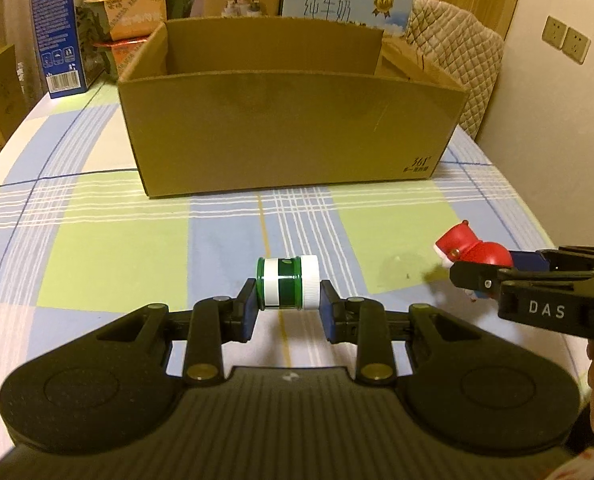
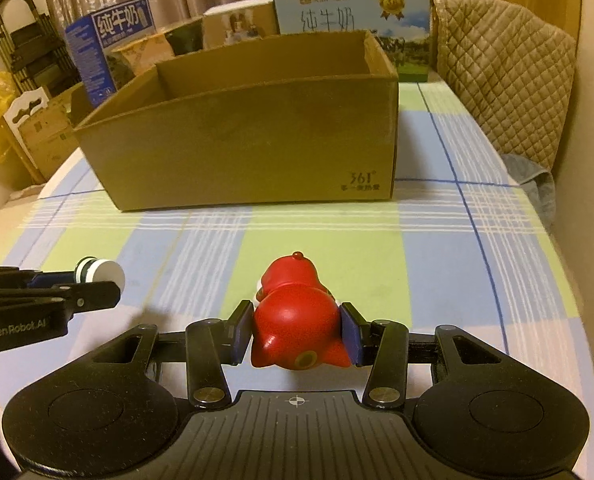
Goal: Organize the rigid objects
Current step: 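Lift and carry the red toy and tape roll over the box with both tools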
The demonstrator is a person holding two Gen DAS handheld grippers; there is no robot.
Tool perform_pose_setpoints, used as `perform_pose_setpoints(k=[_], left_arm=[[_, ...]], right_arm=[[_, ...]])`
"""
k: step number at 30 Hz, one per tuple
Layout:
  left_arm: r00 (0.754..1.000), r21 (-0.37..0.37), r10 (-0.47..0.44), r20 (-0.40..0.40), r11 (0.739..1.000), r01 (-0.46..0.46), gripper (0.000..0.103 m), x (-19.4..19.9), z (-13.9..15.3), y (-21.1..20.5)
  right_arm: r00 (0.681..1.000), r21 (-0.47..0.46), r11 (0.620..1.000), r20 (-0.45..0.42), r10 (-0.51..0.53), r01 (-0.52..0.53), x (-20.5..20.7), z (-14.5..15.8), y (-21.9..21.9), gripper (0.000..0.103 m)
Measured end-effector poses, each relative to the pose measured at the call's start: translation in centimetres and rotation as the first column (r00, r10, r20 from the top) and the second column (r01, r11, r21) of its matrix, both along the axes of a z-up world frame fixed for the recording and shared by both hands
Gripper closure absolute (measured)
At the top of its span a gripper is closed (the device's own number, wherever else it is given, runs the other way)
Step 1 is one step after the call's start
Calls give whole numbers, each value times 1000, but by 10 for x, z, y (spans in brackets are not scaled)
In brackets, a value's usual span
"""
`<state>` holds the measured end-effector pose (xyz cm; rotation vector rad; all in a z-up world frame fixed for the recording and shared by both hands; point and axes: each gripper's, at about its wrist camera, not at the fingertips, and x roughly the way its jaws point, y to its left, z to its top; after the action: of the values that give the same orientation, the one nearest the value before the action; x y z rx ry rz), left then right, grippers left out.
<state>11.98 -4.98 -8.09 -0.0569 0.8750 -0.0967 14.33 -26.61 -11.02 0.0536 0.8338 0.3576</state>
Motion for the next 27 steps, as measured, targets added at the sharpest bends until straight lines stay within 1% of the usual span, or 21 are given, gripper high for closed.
perform_pose_setpoints(k=[6,11,18,27], left_arm=[[1000,-21,-3,29,1000,3,76,-18,20,5],[999,-29,-5,47,1000,6,76,-32,35,10],[998,-37,-7,70,999,10,76,-47,52,17],[995,-26,-5,97,1000,8,76,-55,68,24]], right_arm=[[999,-7,1000,38,4,-4,-19,27,9,60],[998,-10,1000,66,8,-8,-34,43,14,60],[996,-15,1000,91,23,-22,-50,58,22,60],[993,-11,999,113,37,-36,-57,71,29,60]])
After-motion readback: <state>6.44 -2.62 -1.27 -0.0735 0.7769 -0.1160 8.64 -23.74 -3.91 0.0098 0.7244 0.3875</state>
